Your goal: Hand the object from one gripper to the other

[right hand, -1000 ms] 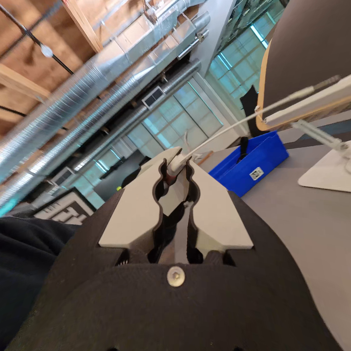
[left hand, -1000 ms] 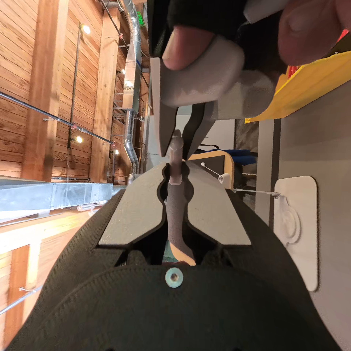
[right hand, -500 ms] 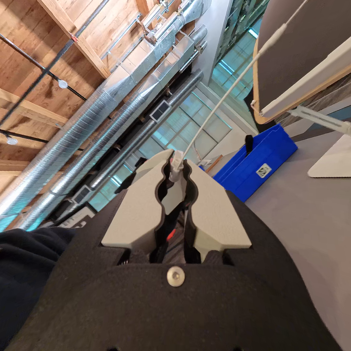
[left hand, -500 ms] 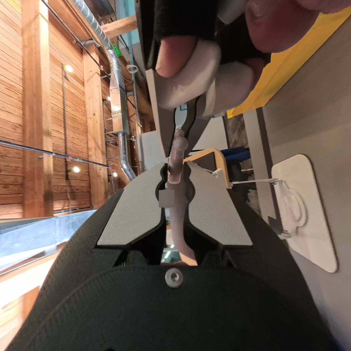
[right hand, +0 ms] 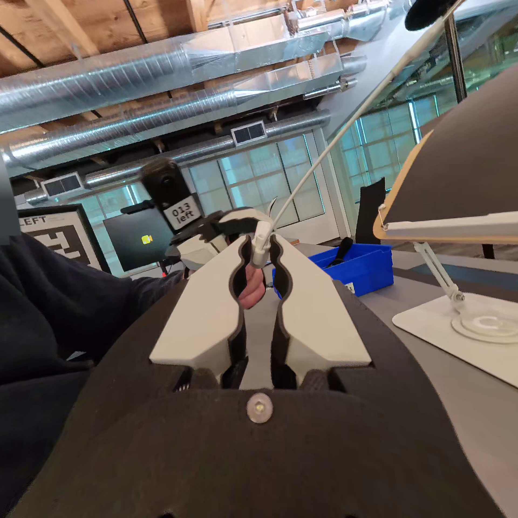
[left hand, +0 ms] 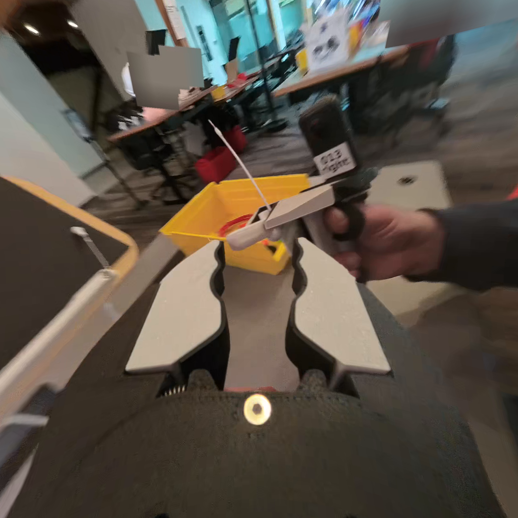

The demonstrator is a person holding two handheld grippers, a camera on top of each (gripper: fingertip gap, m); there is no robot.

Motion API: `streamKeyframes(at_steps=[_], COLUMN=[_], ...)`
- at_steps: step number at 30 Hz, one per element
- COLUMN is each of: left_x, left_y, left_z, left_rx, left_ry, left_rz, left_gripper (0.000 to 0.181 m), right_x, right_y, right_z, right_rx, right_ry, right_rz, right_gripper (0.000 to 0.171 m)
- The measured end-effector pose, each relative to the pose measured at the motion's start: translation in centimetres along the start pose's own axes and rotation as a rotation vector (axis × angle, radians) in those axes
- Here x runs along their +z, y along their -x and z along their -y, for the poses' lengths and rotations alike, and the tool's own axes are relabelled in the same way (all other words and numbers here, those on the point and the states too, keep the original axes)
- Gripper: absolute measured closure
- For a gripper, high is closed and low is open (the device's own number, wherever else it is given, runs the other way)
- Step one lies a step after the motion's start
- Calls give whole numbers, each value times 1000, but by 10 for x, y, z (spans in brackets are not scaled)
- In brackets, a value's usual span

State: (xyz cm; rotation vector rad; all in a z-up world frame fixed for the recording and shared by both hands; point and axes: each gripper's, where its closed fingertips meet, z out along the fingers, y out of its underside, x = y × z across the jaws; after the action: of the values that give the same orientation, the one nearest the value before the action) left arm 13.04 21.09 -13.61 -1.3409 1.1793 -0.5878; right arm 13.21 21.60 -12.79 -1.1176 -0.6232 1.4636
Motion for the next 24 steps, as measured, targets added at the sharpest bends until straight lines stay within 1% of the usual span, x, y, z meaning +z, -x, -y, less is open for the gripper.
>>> streamKeyframes(at_steps=[5, 7, 9, 11, 12, 13, 17, 20, 22, 24], left_x=[-2, -2, 0, 1, 0, 0, -2, -3, -4, -6], left_y=[-9, -8, -10, -13, -14, -13, -14, -12, -10, -7], left_z=[14, 14, 12, 13, 15, 15, 16, 15, 14, 14], left_rx=[-268, -374, -428, -480, -501, -507, -480, -440, -421, -365], left_ry=[-177, -219, -231, -256, -273, -279, -279, -257, -229, -187], left_rz=[-105, -129, -158, -186, -200, -201, -205, -187, -185, -178], left_gripper=[143, 150, 156, 157, 161, 166, 168, 170, 170, 170], right_x=[-2, -3, -4, -4, -4, -4, -4, -3, -6, -13], right_y=[11, 13, 15, 19, 21, 20, 20, 13, 4, -1], right_z=[0, -1, -1, -2, -3, -4, -8, -11, -14, -20], right_rx=[-67, -79, -85, -88, -92, -94, -70, -85, -116, -174], right_ry=[-5, -7, -12, -14, -10, 0, 8, 33, 67, 122], right_rz=[41, 53, 60, 80, 85, 82, 92, 30, -49, -123], right_gripper=[160, 160, 160, 160, 160, 160, 160, 157, 142, 137])
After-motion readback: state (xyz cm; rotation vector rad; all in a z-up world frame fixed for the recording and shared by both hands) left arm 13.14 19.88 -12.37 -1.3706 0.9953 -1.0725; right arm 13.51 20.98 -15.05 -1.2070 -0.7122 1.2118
